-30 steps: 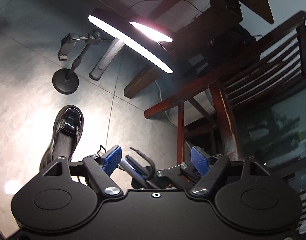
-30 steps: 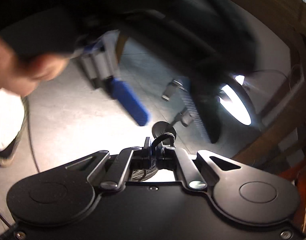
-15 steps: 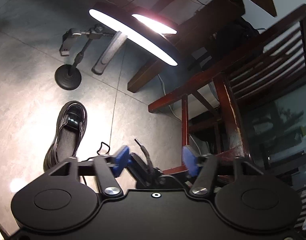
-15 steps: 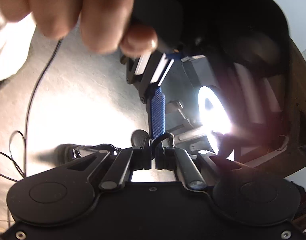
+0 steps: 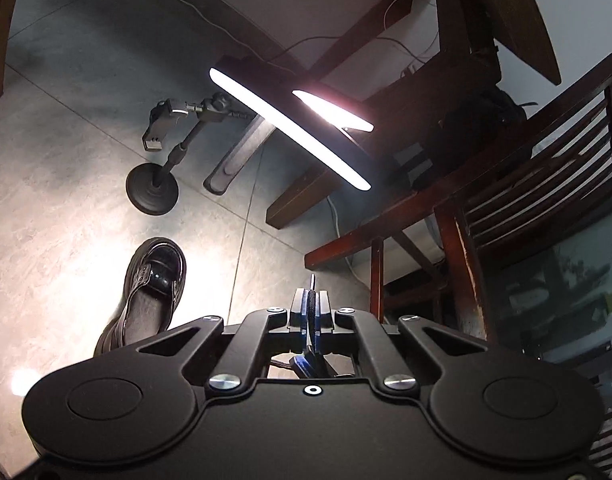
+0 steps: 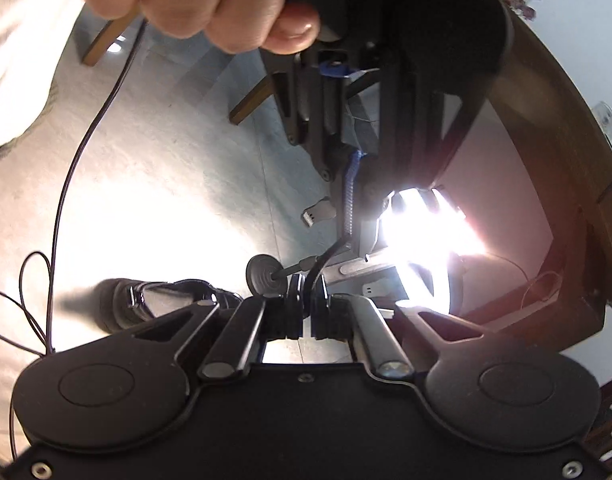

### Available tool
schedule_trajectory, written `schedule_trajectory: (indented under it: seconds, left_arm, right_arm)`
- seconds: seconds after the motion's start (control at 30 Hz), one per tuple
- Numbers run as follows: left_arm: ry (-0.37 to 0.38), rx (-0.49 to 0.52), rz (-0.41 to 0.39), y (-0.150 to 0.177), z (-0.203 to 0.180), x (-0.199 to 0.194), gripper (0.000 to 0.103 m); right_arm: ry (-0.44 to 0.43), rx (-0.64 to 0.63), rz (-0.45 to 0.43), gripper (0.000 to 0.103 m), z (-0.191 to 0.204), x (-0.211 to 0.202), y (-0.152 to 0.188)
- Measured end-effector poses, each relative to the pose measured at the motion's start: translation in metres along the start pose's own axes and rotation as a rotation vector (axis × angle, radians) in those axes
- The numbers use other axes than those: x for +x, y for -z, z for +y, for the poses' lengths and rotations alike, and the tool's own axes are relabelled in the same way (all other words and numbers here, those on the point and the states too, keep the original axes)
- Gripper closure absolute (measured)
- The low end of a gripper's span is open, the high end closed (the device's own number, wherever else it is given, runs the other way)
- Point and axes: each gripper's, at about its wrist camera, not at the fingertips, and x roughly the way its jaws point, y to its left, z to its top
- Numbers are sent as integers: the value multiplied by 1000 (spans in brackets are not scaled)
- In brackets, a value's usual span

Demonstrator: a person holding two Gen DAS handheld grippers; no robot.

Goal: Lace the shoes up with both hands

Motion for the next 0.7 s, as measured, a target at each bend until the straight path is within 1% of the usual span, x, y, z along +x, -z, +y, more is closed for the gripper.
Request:
schedule_trajectory:
  seconds: [0.13,0.2,0.27,0.4,0.43,0.47,0.5,0.57,0.7]
  left_arm:
    - [1,-20,-16,-4,1,-2,99]
    - [-1,-23,-21,-6,2,-3,99]
    - [5,-20,-30,-5,1,-4,99]
    - [5,16,-45,-3,-3,-4,99]
    - [3,21,-47,-3,-3,-4,99]
    - [-3,25,-48,-2,-3,-3,99]
    - [-9,28,-46,-2,-3,-2,99]
    - [-12,29,-40,0,-3,-1,99]
    - [6,54,-16,8,-8,1,99]
  right_arm:
    - [-34,83,9,100,-10,17,-4]
    - [-45,109,12,100,-13,16,-4]
    - [-77,155,20,100,-7,18,-10]
    - [-161,298,48,99,-20,25,-5]
    - [-184,332,53,96,-22,32,-1]
    - [-228,400,55,92,-28,36,3]
    - [-265,468,51,90,-34,39,5]
    - [-311,574,43,80,-41,44,3]
    - [-360,710,54,80,-55,50,4]
